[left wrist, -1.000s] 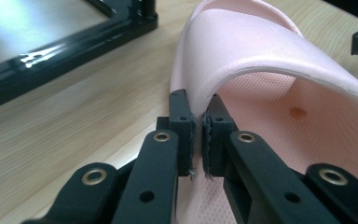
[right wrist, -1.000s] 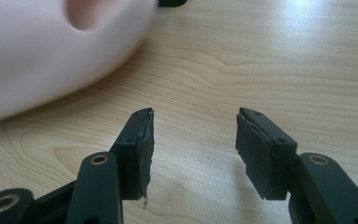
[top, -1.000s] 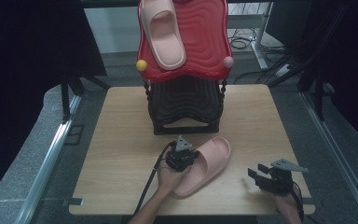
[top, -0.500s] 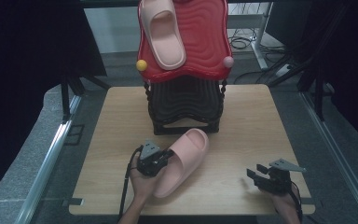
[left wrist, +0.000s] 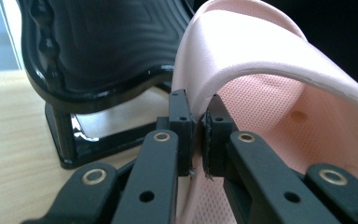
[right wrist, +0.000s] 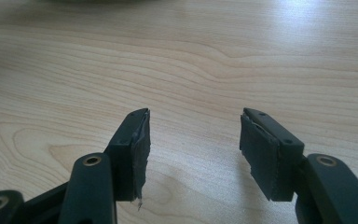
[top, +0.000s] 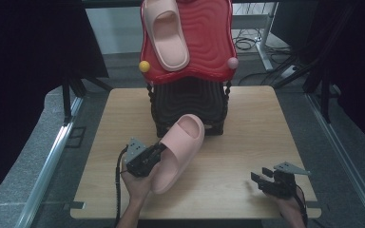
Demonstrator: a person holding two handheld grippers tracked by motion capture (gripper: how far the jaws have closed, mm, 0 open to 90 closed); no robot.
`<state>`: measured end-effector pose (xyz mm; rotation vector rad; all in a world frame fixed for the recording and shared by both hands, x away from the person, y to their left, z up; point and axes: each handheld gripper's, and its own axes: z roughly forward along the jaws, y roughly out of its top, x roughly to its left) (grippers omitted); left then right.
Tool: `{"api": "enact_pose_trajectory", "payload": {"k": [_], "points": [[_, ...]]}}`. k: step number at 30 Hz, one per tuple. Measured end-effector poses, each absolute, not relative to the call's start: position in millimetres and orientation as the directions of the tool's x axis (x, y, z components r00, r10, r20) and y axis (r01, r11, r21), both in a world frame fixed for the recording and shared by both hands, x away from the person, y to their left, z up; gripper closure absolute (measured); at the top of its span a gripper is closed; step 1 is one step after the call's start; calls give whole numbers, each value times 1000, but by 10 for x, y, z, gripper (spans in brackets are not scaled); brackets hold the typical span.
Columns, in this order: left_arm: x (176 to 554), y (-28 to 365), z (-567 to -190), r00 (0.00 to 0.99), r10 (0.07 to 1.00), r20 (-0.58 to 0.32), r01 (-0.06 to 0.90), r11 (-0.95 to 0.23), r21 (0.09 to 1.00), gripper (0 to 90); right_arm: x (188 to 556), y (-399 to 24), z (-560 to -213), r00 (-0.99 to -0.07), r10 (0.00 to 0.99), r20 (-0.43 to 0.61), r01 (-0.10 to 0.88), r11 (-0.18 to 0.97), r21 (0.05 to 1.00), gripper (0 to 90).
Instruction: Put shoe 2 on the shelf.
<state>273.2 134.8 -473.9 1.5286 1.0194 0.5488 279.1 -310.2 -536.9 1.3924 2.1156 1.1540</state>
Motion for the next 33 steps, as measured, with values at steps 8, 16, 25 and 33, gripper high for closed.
{"api": "enact_pose_trajectory", "payload": {"k": [8,16,25,33], "points": [[2730,1339,-4584,524,832,-184,256,52,965,847,2797,-3097,-5388,-451,883,133,595,186,782,430],[2784,1332,-4367,543,823,-166,217,53,975,847,2793,-3105,-5397,-444,885,140,601,179,779,429],[2809,1310,-4146,551,820,-153,174,66,982,847,2799,-3102,-5417,-446,883,146,610,181,772,429],[2844,1305,-3982,551,818,-167,148,102,984,848,2793,-3083,-5404,-453,878,156,605,174,777,430]]}}
